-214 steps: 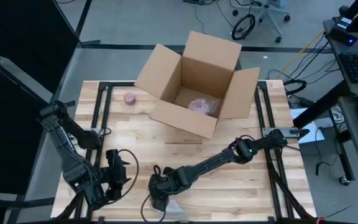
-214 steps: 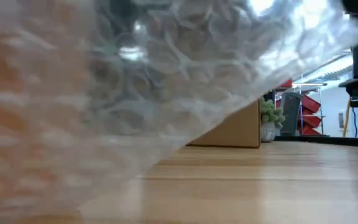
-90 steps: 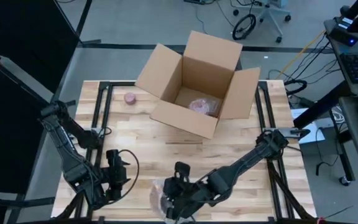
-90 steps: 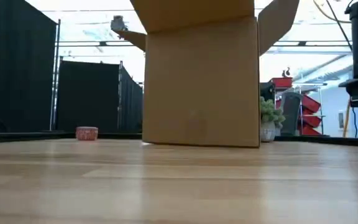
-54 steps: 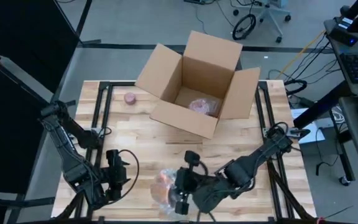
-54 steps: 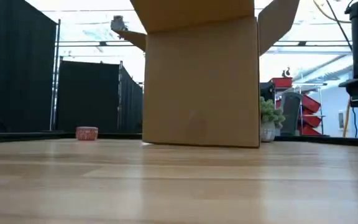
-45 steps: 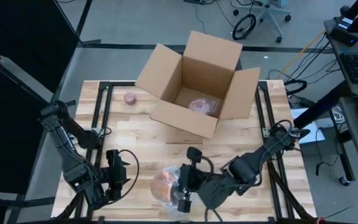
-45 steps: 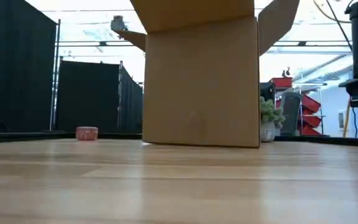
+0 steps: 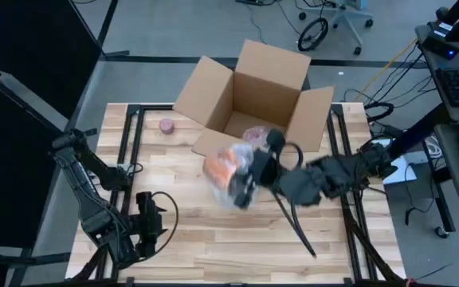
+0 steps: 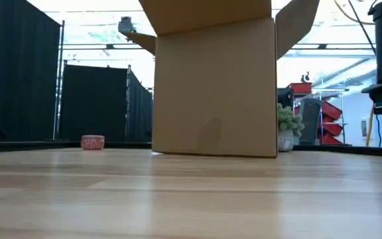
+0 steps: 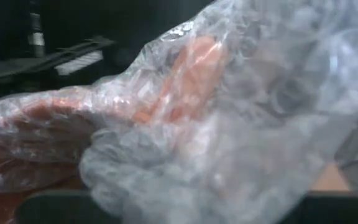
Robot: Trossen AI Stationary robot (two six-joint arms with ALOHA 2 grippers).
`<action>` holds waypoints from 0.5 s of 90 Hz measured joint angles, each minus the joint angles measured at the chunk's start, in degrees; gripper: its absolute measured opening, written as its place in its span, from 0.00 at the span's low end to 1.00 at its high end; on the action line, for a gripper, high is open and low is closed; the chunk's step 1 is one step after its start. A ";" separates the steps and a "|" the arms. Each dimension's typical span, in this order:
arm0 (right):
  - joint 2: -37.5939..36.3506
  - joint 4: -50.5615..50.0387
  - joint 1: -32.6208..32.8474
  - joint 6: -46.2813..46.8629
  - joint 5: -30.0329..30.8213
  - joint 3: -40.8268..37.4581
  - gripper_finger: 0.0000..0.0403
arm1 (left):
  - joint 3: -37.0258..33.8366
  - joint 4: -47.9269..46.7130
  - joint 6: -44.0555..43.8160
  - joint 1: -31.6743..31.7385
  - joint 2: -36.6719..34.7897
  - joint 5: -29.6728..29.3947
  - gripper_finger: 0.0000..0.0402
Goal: Wrap mug
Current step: Put the wrapped yellow cup into the box
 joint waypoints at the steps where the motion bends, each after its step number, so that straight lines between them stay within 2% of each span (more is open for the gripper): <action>1: -0.17 -0.16 -0.51 -0.10 -0.06 0.00 0.08 | 0.00 -0.01 0.05 0.03 0.00 -0.03 0.65; 13: -2.30 -5.47 -8.41 -0.97 -0.07 0.00 0.08 | 0.00 -0.06 0.05 0.45 -0.02 -0.40 0.65; 23: -3.16 -14.97 -16.32 0.78 -1.21 0.02 0.08 | 0.00 -0.08 0.00 0.47 -0.02 -0.45 0.65; 35: -2.80 -27.30 -27.10 6.03 -10.33 0.00 0.08 | 0.00 -0.10 0.02 0.47 -0.02 -0.49 0.65; 45: -0.59 -32.22 -35.17 8.65 -18.32 -0.43 0.08 | 0.00 -0.21 0.01 0.47 -0.02 -1.47 0.65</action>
